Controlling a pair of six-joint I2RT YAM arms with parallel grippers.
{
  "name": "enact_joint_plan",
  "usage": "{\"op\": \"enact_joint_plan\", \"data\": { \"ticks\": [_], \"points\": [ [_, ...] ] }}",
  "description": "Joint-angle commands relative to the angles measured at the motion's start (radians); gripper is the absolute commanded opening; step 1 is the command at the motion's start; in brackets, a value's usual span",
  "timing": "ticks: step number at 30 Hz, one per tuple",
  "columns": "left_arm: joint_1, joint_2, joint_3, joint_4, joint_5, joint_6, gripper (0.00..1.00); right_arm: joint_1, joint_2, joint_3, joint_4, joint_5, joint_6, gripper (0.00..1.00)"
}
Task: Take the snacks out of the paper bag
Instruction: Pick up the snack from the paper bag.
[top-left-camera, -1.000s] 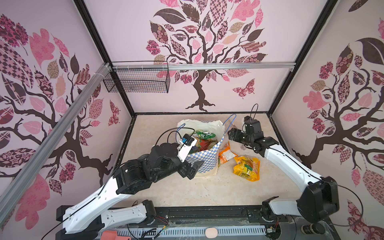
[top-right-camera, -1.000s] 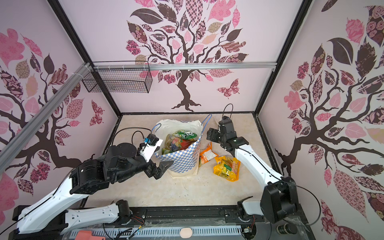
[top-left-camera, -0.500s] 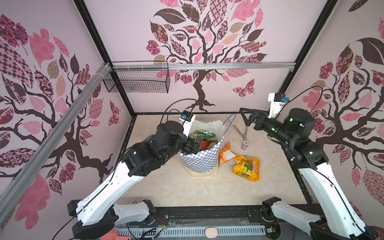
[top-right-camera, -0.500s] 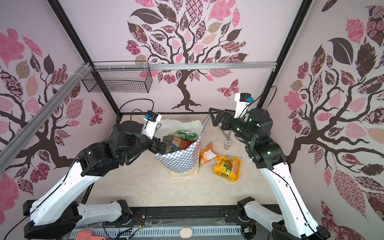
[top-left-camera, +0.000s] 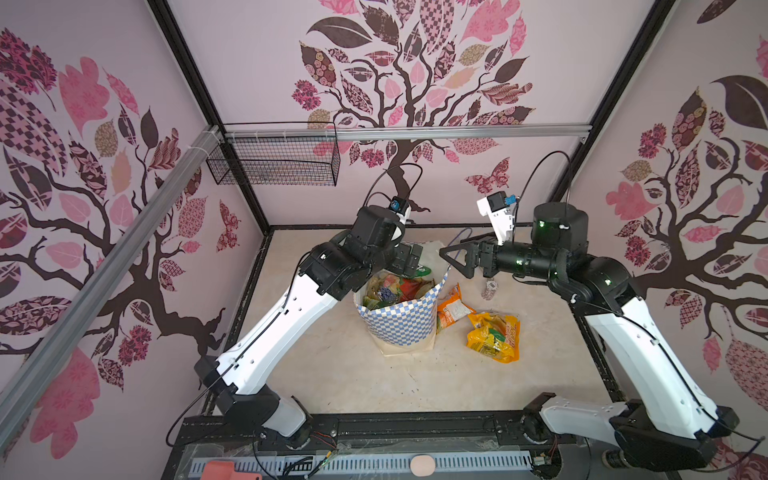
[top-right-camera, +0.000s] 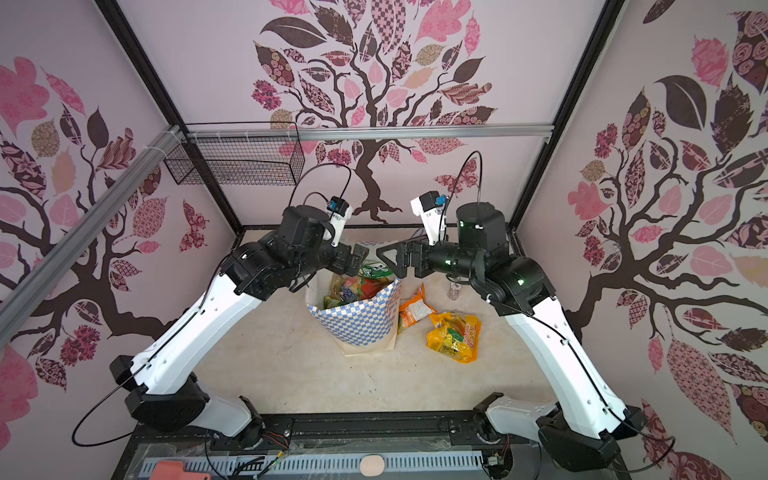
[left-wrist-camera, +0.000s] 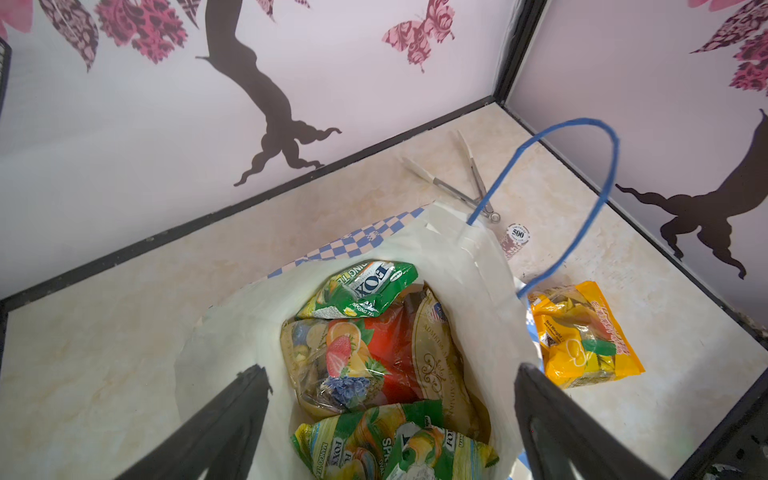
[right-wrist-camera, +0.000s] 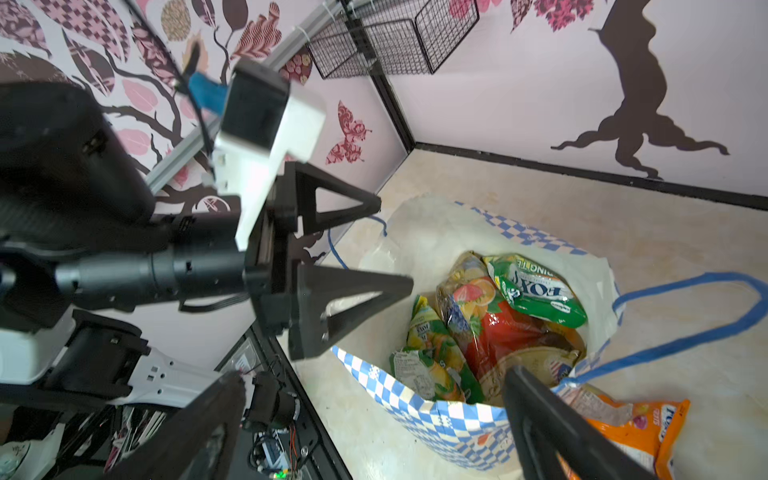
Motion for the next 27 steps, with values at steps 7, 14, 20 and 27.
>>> {"op": "enact_joint_plan", "data": {
  "ticks": [7,14,20,27],
  "points": [
    [0.047,0.169,0.074,-0.144,0.162,-0.037,0.91,0.002,0.028,-0.01,-0.118,-0.074,-0.073,1.0],
    [0.075,0.227,-0.062,-0.107,0.177,-0.05,0.83,0.003,0.027,-0.023,-0.122,-0.044,-0.084,1.0],
    [0.077,0.249,-0.142,-0.084,0.202,-0.055,0.83,0.003,0.036,-0.034,-0.133,-0.004,-0.092,1.0],
    [0.079,0.32,-0.182,-0.099,0.23,-0.058,0.85,0.003,0.053,-0.037,-0.145,-0.003,-0.099,1.0]
  ]
}}
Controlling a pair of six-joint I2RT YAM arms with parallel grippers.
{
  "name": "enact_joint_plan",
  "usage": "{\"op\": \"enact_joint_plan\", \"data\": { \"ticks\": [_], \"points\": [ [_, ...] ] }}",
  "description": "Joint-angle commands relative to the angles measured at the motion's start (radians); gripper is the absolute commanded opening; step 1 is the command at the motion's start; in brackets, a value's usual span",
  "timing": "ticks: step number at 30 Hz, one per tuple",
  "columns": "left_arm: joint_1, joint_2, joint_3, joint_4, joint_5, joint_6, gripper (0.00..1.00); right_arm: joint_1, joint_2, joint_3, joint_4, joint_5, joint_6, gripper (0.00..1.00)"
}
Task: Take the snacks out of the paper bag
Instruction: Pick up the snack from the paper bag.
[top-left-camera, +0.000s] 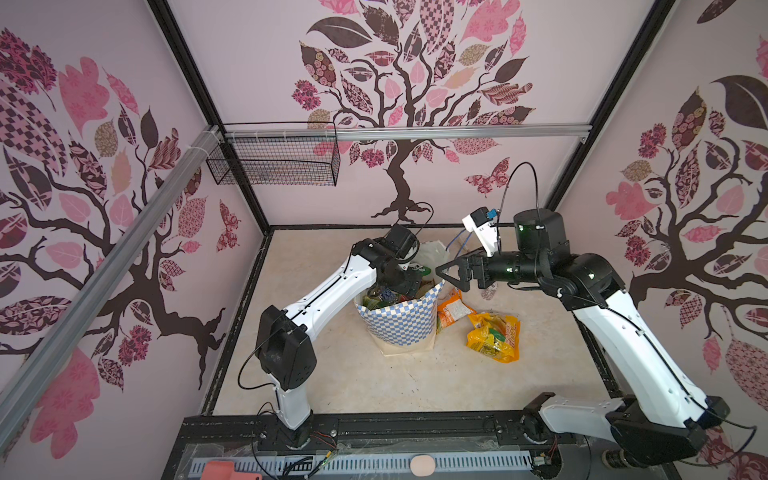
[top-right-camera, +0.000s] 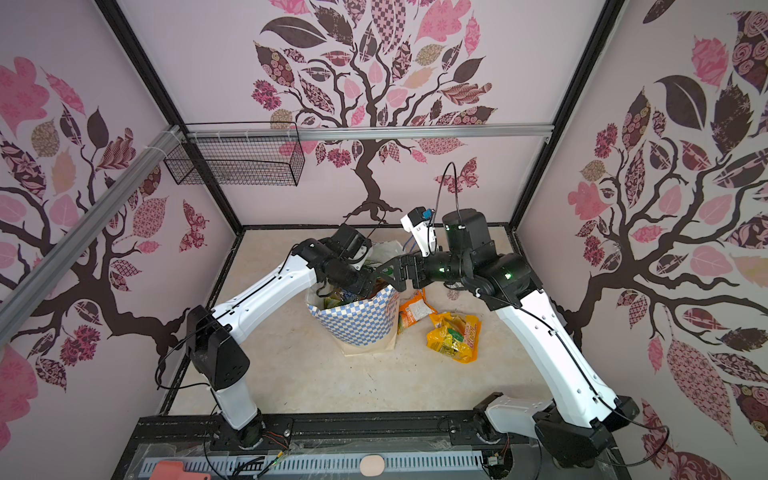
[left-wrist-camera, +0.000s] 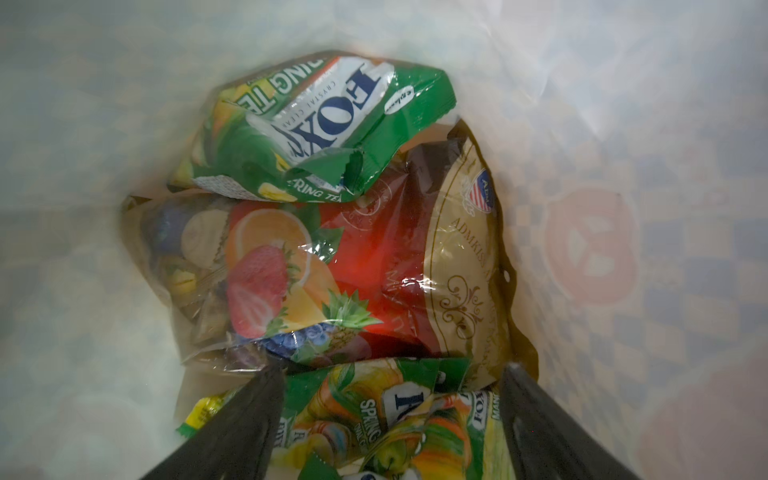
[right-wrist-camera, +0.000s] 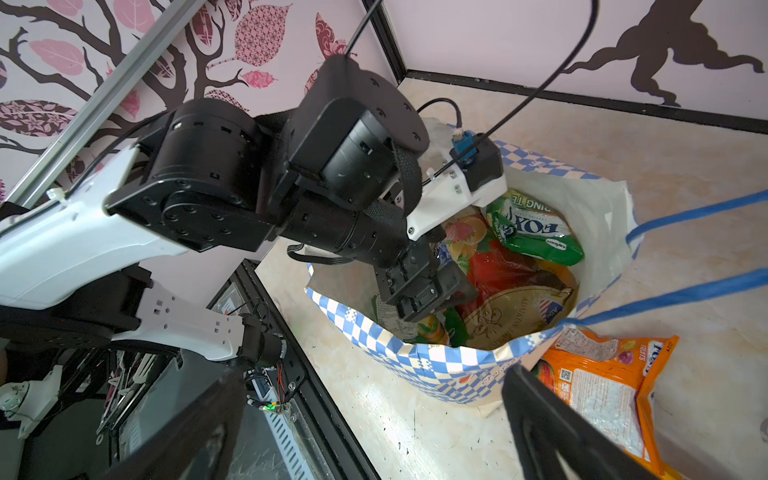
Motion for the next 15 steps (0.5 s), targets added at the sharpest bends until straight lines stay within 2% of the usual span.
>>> {"op": "enact_joint_plan", "data": {
  "ticks": [1,9,15],
  "points": [
    [0.001,0.043,-0.045,0.006,0.016,-0.01,0.85,0.003,0.013,-0.006,-0.031,0.01,-0.019,1.0],
    [0.002,0.144,-0.049,0.031,0.023,-0.02,0.85,0.004,0.005,-0.026,-0.046,0.022,-0.023,0.99],
    [0.004,0.183,-0.094,0.086,0.026,-0.036,0.8,0.004,0.003,-0.031,-0.052,0.031,-0.022,0.99]
  ]
}}
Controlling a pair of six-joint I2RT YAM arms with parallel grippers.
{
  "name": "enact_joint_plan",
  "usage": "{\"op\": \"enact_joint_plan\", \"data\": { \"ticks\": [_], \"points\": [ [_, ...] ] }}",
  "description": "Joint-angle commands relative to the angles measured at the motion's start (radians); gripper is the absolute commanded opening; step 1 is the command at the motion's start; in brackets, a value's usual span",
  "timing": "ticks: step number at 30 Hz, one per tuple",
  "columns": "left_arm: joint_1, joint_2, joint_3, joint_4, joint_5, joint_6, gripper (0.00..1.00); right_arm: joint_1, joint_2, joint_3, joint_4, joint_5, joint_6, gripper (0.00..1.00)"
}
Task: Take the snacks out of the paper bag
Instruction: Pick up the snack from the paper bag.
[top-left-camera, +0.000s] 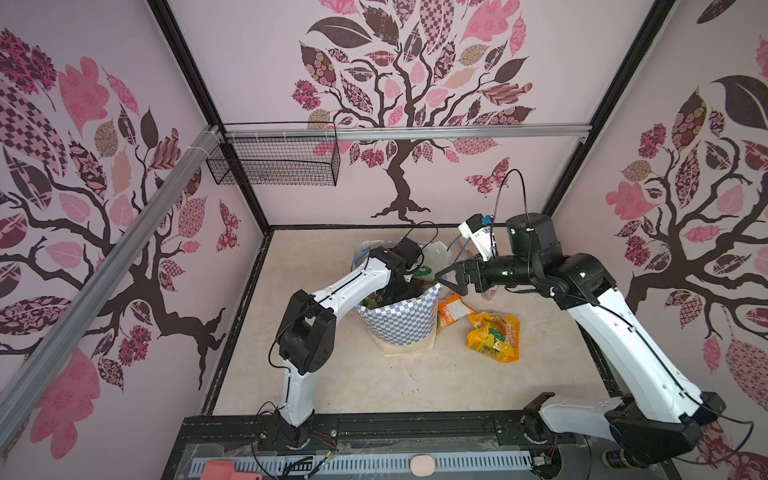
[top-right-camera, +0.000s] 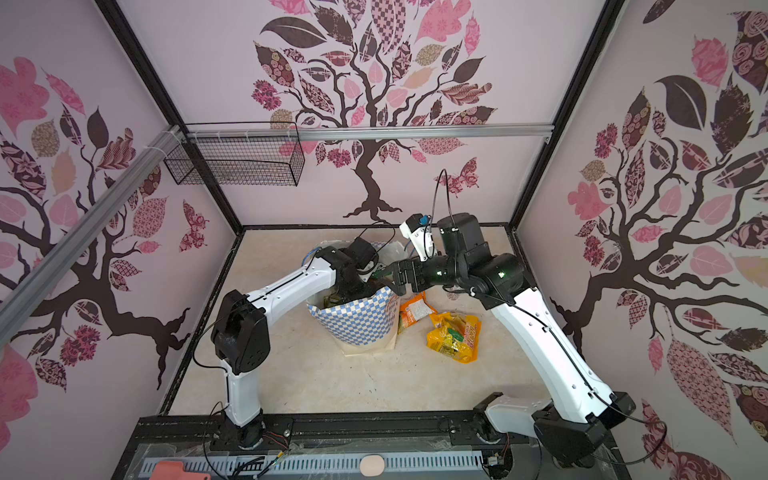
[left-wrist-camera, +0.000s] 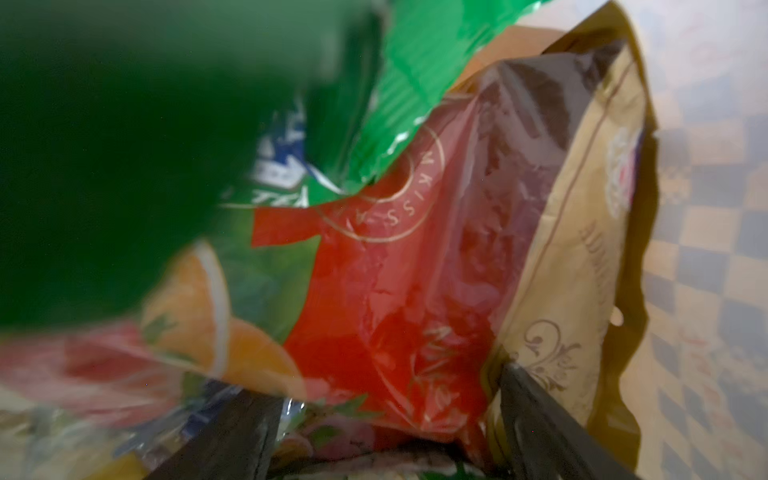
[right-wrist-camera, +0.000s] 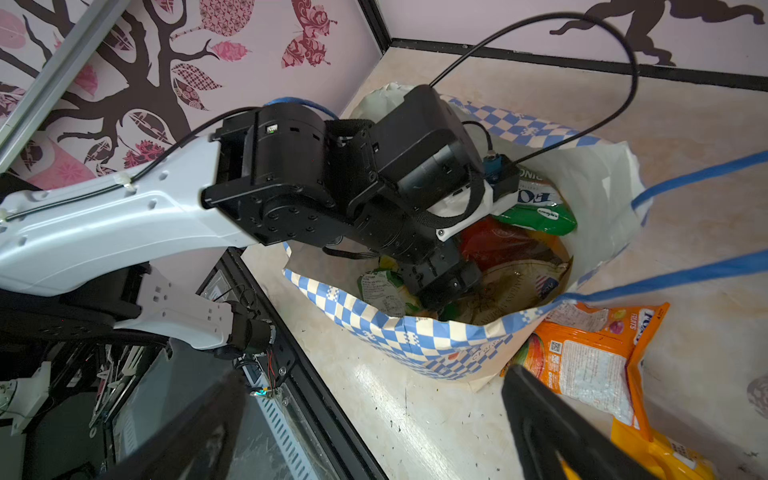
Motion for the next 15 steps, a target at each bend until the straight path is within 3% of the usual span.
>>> {"op": "enact_joint_plan", "data": {
  "ticks": [1,15],
  "points": [
    [0.003,0.045,-0.058,0.055,0.02,-0.012,0.79,0.003,0.0,0.004,-0.016,0.011,-0.012,1.0],
    [0.004,-0.032,-0.074,0.063,0.028,-0.004,0.1,0.003,0.006,0.003,-0.017,0.058,-0.003,0.99]
  ]
}}
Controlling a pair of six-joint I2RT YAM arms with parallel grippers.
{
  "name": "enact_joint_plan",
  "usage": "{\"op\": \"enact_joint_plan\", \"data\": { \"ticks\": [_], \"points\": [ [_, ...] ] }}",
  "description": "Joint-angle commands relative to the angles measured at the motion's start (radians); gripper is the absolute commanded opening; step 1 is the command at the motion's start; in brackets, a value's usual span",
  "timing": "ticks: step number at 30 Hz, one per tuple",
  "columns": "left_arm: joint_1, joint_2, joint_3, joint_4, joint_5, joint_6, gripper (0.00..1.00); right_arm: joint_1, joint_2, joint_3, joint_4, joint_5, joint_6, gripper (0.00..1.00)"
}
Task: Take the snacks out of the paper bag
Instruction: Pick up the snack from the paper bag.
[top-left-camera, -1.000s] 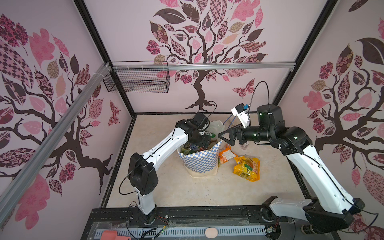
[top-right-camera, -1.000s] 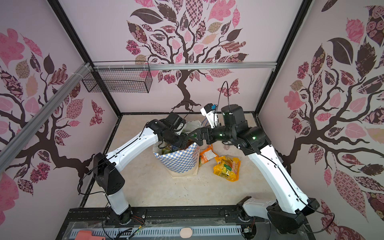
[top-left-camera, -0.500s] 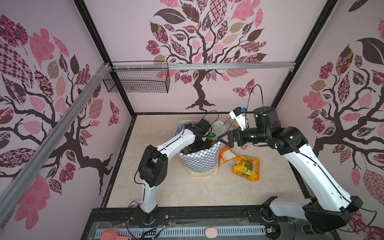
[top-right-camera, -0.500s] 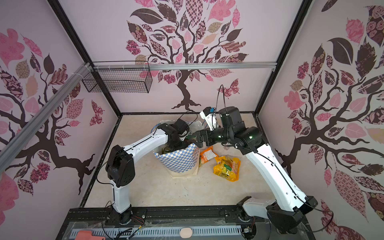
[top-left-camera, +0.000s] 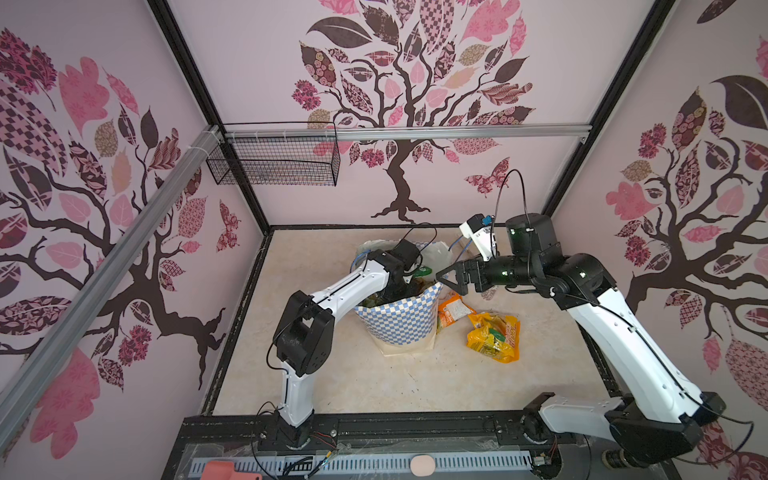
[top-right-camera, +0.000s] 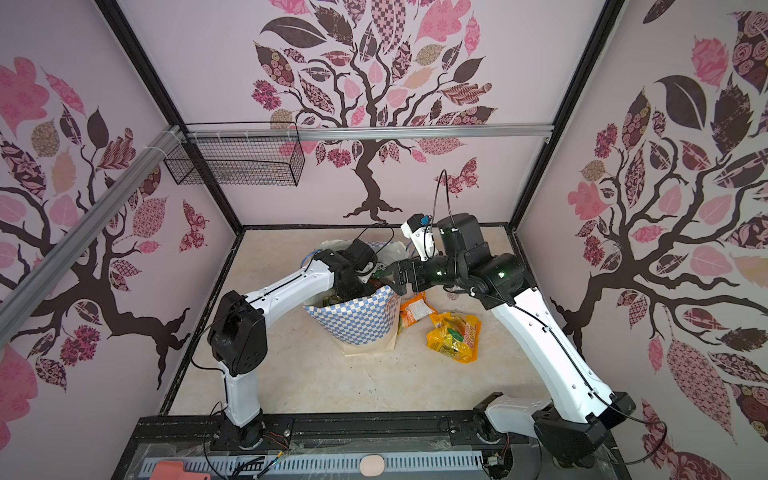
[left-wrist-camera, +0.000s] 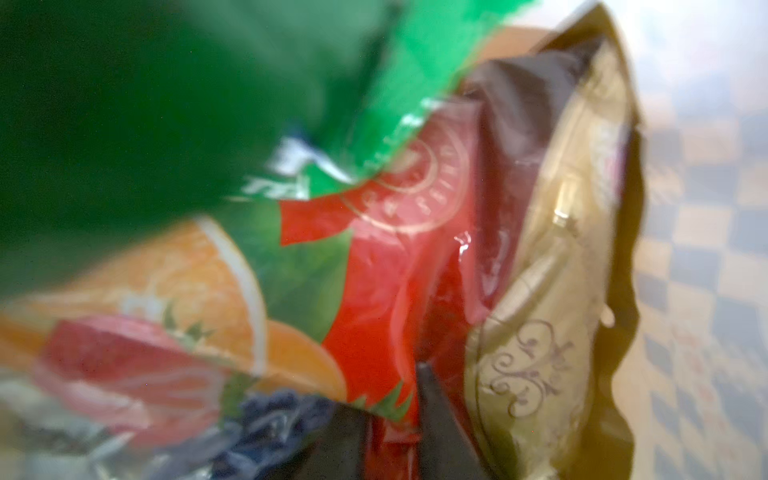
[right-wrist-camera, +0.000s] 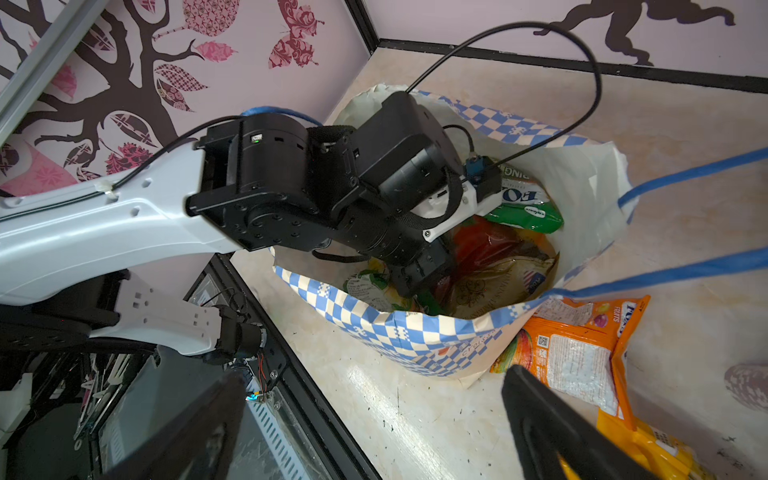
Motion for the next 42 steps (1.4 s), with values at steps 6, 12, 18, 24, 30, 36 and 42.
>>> {"op": "enact_joint_plan", "data": {
  "ticks": [6,12,18,24,30,36,42],
  "points": [
    [0.001,-0.054,0.011,-0.01,-0.02,0.021,0.0,0.003,0.003,0.003,-0.011,0.026,0.003,0.99],
    [0.001,-0.109,0.042,-0.02,-0.036,0.024,0.0,0.004,0.0,0.002,-0.007,0.034,0.008,0.99],
    [0.001,-0.151,0.083,-0.043,-0.046,0.028,0.0,0.003,-0.001,0.003,-0.004,0.044,0.012,0.99],
    [0.0,-0.179,0.133,-0.074,-0.064,0.041,0.0,0.003,-0.001,0.002,-0.002,0.046,0.012,0.99],
    [0.001,-0.205,0.18,-0.093,-0.085,0.048,0.0,0.003,0.0,0.005,-0.002,0.046,0.014,1.0],
    [0.001,-0.226,0.216,-0.106,-0.105,0.053,0.0,0.004,-0.005,0.001,-0.004,0.052,0.017,1.0],
    [0.001,-0.238,0.25,-0.112,-0.12,0.059,0.0,0.003,-0.015,-0.001,-0.017,0.063,0.012,0.99]
  ]
}}
